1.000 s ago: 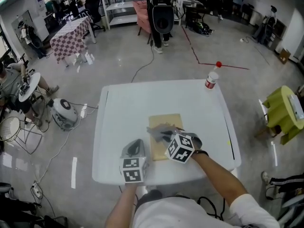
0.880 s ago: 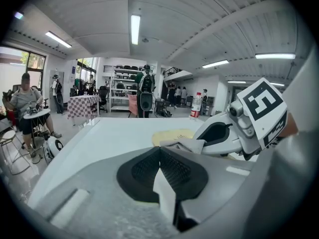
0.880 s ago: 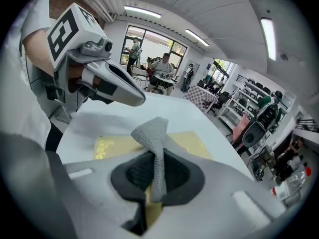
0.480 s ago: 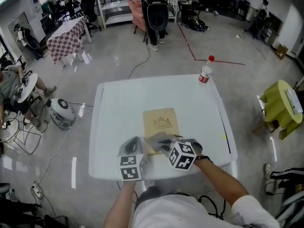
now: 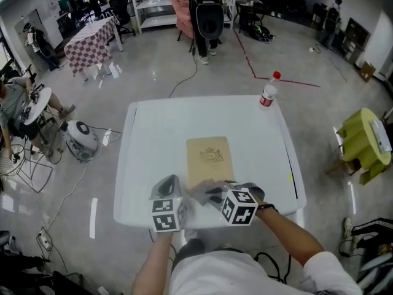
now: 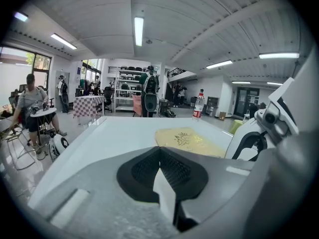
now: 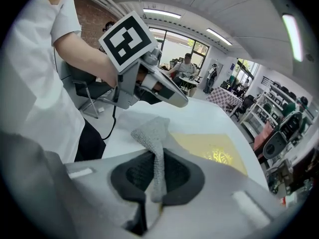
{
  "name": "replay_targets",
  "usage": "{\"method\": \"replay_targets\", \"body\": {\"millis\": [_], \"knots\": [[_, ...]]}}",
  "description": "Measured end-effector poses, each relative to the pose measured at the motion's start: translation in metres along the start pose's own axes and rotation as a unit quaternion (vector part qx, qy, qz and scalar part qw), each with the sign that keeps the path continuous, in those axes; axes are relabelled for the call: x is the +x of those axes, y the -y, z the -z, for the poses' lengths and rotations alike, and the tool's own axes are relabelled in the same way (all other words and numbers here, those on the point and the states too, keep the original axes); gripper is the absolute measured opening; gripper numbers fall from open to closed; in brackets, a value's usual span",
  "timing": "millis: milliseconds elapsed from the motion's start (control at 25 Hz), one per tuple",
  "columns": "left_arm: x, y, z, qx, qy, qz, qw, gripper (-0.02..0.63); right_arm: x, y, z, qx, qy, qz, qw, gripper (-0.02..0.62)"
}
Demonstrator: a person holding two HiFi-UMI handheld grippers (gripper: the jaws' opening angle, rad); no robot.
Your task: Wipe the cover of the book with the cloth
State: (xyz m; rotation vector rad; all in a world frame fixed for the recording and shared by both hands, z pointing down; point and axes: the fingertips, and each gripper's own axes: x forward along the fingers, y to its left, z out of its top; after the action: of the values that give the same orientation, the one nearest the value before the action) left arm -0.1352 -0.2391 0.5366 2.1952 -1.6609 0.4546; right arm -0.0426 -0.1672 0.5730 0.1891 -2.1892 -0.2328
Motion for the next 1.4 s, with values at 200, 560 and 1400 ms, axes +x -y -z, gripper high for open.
{"method": "replay_targets", "body": {"millis": [200,560,1400], "knots": [[-0.001,-0.011,0.003,-0.003,0.001,-0.008,1.0000,0.008,-0.013,0.026,-0.016,-0.013,0.013,0.023,1.000,0.017],[0.001,-0.031,-0.006,-0.006,0.013,-0.014,0.9998,0.006,0.002,0.137,-0.050,-0.041,-0.006,0.111,0.993,0.017],[0.022,-0.077,-0.001,-0.026,0.006,-0.012,0.9996,0.006,0.108,0.155,-0.053,-0.050,-0.086,0.017,0.995,0.017]]}}
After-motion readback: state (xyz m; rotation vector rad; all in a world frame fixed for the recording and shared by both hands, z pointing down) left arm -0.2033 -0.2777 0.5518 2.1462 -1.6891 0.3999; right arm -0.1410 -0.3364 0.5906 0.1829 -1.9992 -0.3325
